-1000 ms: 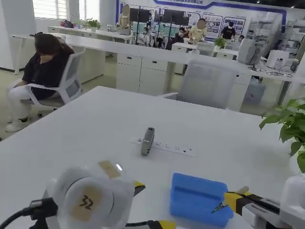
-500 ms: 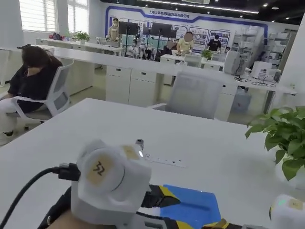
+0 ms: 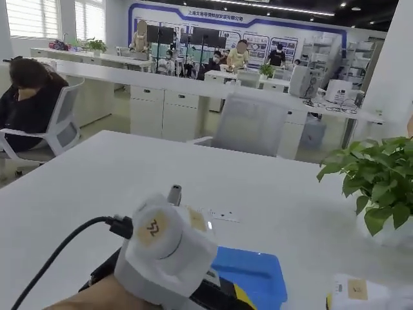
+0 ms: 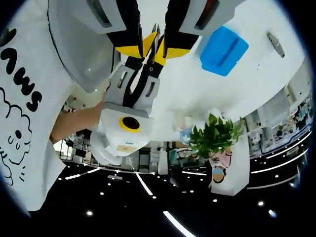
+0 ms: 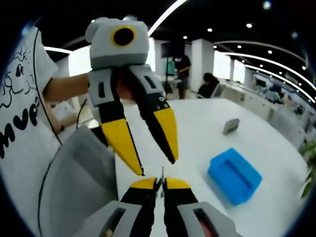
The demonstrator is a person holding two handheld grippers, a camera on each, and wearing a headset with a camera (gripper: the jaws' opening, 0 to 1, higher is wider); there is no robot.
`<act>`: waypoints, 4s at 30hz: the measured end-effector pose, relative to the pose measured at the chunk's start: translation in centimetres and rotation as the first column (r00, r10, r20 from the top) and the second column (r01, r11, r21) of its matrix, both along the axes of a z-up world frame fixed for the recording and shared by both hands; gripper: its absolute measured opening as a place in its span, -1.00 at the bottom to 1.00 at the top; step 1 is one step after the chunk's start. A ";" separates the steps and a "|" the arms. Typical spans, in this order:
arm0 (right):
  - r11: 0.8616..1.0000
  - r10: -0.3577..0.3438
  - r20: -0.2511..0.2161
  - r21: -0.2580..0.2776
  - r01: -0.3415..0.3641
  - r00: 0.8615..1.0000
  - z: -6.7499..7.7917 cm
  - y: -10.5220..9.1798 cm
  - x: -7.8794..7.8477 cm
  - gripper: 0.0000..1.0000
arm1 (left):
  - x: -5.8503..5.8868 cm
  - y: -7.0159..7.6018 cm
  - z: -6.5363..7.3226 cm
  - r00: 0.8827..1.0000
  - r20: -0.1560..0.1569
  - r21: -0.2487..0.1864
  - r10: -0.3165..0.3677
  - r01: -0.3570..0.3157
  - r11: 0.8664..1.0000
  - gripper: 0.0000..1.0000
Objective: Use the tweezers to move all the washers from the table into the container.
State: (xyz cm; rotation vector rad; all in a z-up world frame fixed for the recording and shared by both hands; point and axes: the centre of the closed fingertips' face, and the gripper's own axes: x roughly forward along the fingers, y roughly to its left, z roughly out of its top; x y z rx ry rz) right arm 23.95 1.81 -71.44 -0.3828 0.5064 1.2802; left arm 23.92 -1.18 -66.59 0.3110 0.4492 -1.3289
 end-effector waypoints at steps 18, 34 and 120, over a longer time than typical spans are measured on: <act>0.997 0.065 -0.016 -0.030 -0.066 0.998 -0.4 0.1 -1.1 -0.95 | -1.5 -0.6 -0.6 0.993 0.030 0.030 -0.117 0.116 0.993 -1.00; 0.999 -0.024 -0.048 -0.032 0.022 0.999 -2.6 -1.4 0.1 -0.86 | -0.7 -1.0 -0.4 0.984 0.066 0.065 -0.164 0.160 0.985 -1.00; 0.769 -0.634 -0.174 -0.037 0.638 0.754 -6.2 -10.0 7.2 0.05 | 6.6 9.0 -13.4 0.811 -0.178 0.193 0.557 -0.526 0.828 0.52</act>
